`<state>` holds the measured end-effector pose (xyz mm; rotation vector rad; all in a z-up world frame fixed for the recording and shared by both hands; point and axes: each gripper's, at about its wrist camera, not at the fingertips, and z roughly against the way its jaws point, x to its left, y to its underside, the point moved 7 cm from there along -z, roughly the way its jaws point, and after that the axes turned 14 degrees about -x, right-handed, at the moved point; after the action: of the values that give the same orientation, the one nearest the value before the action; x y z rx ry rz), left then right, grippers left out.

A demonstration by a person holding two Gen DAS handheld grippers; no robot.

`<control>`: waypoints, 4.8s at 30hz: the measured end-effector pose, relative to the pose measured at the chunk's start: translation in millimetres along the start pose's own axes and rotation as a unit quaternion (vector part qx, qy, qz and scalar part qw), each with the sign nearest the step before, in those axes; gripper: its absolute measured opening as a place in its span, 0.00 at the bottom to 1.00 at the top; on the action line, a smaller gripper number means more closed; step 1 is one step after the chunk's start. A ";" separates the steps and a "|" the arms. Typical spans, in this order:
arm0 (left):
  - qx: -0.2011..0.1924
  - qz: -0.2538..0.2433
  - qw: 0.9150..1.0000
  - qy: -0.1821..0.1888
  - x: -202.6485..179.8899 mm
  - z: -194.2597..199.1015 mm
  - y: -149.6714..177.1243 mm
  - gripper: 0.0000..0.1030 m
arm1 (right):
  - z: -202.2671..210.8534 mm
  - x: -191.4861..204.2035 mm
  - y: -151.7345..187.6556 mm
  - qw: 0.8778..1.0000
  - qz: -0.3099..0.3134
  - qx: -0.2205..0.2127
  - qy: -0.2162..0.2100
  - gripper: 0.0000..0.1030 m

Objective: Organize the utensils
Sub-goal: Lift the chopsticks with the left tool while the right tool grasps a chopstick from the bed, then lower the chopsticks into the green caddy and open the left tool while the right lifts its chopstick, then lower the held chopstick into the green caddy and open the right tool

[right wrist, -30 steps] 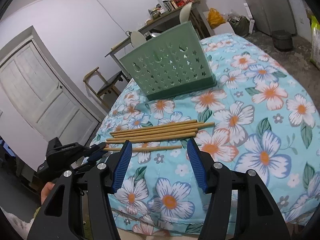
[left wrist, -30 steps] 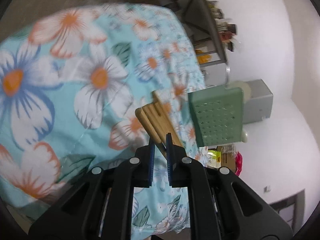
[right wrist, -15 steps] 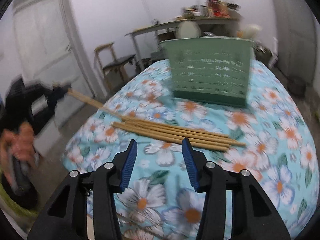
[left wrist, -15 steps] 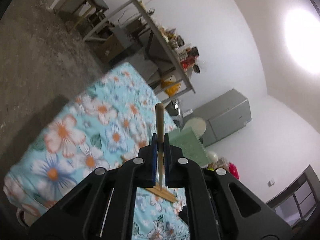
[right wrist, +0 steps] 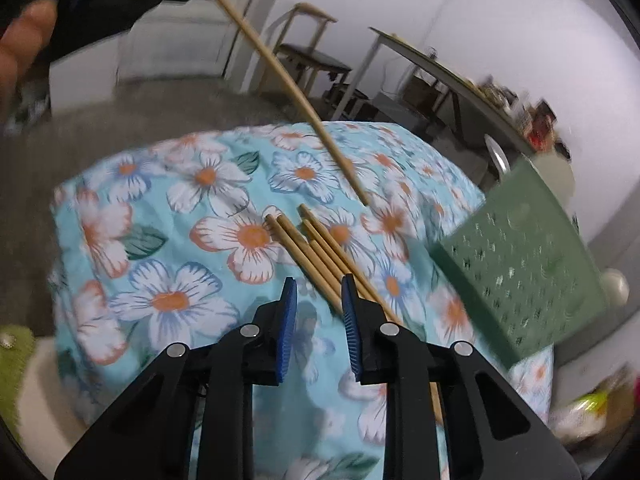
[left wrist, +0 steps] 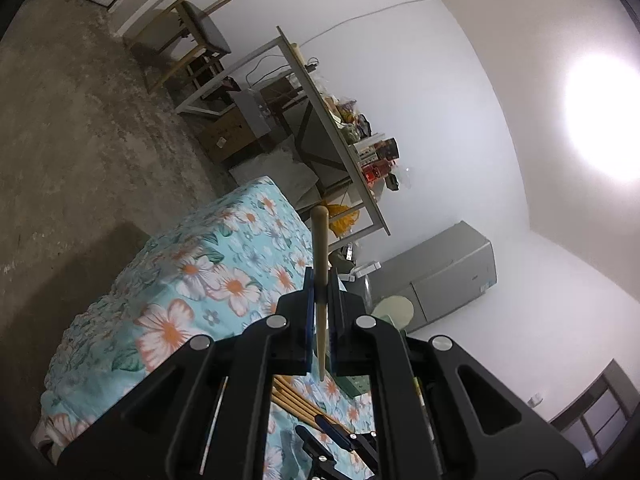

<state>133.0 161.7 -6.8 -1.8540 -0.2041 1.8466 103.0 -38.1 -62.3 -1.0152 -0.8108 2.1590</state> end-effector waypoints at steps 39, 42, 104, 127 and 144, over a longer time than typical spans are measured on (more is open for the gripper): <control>-0.025 -0.034 0.999 0.019 -20.4 7.4 -15.5 0.04 | 49.6 -47.7 -50.2 0.990 -0.009 -0.071 0.123 0.08; -0.026 -0.048 0.998 0.032 -34.7 7.7 -15.9 0.04 | 70.5 -81.2 -55.0 0.983 -0.060 -0.090 0.145 0.07; 0.079 -0.309 0.942 0.105 -226.0 -164.2 144.7 0.61 | 171.4 -248.2 -20.5 0.903 -0.316 -0.247 0.154 0.06; 0.139 -0.361 0.922 0.012 -84.5 -63.3 156.2 0.85 | 130.0 -270.0 -141.0 0.911 -0.218 -0.326 0.127 0.06; 0.147 -0.363 0.920 0.017 -76.6 -62.9 161.3 0.85 | 85.6 -279.7 -158.7 0.923 -0.185 -0.311 0.132 0.06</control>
<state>149.4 -26.8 -14.9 -1.3424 -0.4968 1.2417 220.3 -167.0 221.2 -1.2921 -1.4666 1.4220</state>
